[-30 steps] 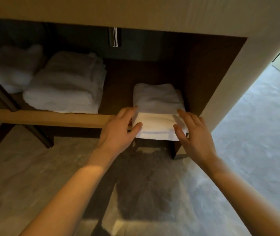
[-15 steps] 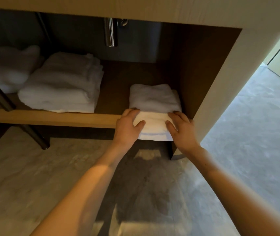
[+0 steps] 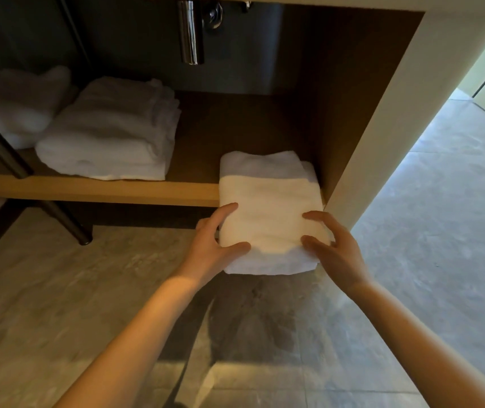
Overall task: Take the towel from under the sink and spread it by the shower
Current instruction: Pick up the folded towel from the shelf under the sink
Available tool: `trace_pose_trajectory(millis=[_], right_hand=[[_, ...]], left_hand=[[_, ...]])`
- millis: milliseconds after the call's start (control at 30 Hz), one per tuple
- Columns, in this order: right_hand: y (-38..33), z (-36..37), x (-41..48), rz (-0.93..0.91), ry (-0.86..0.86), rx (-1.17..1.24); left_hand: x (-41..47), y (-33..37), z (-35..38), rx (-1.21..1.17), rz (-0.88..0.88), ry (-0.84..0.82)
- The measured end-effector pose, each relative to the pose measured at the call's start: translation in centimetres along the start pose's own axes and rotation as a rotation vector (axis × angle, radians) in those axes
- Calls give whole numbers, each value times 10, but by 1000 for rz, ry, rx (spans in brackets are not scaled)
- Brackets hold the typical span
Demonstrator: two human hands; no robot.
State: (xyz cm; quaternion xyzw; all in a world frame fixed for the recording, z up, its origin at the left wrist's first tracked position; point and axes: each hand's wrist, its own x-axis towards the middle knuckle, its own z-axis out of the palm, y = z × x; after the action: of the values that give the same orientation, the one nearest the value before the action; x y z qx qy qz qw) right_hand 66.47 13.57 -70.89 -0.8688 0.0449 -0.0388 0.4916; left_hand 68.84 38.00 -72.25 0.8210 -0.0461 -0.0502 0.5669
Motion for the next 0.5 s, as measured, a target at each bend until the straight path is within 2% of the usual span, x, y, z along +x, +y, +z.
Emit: trace_pose_trajectory(millis=[167, 367, 500], right_hand=[[-4, -8, 23, 36, -173, 170], [-6, -15, 55, 41, -321, 108], [2, -16, 60, -52, -280, 74]], left_hand=[[18, 8, -11, -56, -47, -152], [40, 20, -16, -185, -91, -191], [41, 15, -6, -223, -79, -175]])
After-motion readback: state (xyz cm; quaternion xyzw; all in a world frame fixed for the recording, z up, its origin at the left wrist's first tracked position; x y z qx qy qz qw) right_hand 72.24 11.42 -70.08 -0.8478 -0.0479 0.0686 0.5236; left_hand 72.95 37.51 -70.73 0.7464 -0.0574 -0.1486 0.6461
